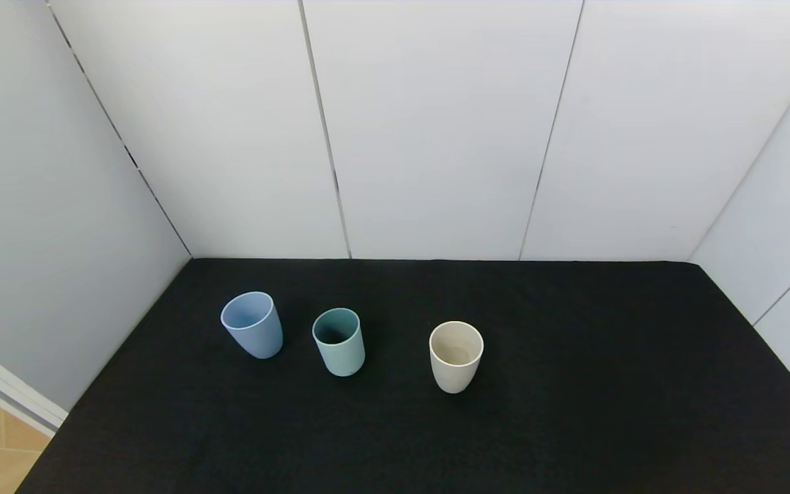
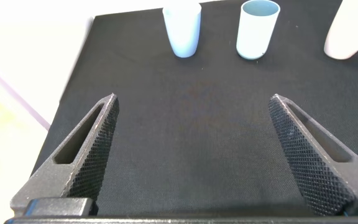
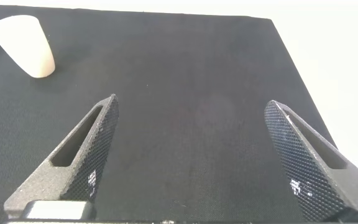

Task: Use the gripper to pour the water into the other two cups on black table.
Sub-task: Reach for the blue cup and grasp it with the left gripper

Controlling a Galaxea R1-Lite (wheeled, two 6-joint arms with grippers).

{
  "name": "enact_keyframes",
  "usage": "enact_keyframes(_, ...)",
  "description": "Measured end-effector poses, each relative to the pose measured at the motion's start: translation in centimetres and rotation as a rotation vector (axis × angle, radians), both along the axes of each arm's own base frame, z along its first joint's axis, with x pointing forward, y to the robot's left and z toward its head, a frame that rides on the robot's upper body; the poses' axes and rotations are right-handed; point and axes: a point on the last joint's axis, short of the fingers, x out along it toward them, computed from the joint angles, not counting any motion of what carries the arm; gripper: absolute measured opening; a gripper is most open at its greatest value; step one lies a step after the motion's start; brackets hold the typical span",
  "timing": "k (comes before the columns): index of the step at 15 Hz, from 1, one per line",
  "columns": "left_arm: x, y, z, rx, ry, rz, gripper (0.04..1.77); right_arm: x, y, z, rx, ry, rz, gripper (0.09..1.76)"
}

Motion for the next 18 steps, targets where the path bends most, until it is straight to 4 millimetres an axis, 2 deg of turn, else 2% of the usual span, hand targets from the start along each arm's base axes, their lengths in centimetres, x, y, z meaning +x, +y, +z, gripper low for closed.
enact_keyframes(14, 0.0, 0.0, 0.0, 0.0, 0.0, 0.0, 1.72, 0.0, 0.0, 0.0, 0.0, 0.0, 0.0, 1.71)
enact_keyframes(18, 5.2, 0.0, 2.2, 0.019, 0.102, 0.101, 1.72, 0.0, 0.0, 0.0, 0.0, 0.0, 0.0, 1.71)
